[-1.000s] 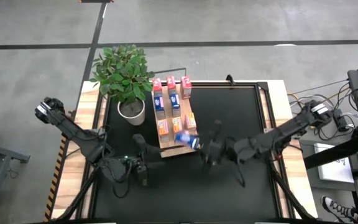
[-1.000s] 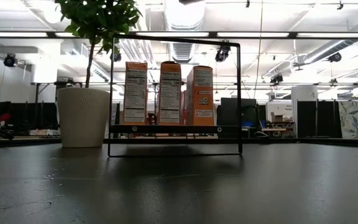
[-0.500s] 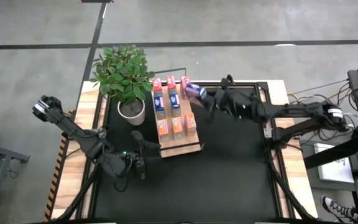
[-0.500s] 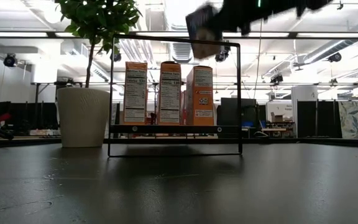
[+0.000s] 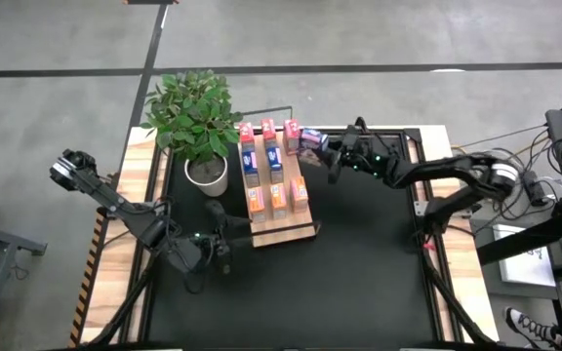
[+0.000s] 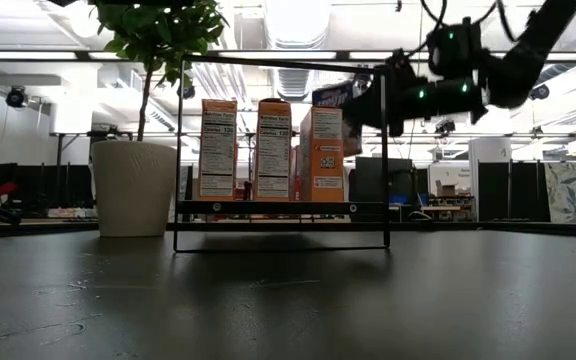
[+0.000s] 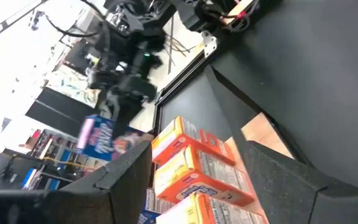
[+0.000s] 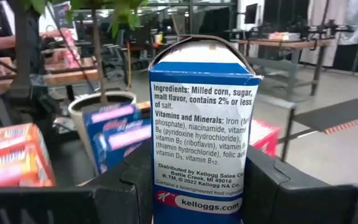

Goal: Stack cereal on shelf
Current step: Put the blue cereal box on the shelf aligned with the other blue cereal boxes

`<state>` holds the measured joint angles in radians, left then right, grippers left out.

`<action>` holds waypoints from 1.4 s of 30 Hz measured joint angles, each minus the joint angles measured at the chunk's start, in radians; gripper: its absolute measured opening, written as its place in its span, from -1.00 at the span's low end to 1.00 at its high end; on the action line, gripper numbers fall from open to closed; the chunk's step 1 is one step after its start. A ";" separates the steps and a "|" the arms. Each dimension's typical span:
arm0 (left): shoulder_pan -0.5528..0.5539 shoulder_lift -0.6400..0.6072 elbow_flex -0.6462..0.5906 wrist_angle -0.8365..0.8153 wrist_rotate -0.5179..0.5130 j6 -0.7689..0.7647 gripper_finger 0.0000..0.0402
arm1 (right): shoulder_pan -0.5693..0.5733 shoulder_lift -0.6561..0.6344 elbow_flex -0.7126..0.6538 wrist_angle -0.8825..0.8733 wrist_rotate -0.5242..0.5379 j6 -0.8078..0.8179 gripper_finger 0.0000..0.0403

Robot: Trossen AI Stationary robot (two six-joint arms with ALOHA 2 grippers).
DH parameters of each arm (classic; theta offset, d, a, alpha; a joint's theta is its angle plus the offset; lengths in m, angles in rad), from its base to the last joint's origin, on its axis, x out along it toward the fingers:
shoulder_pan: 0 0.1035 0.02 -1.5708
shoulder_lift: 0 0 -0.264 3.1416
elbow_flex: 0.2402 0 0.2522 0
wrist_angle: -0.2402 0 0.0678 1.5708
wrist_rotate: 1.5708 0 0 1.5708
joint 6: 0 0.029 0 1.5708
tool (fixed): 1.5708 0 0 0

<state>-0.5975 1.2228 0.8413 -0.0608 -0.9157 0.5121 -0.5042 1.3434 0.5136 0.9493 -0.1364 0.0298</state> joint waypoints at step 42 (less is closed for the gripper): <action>0.043 -0.090 -0.077 0.025 0.017 -0.016 0.20 | 0.055 0.445 0.125 0.203 -0.003 -0.041 -0.03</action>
<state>-0.5541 1.1332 0.7643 -0.0360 -0.8982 0.4961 -0.4488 1.7885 0.6390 1.1521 -0.1398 -0.0108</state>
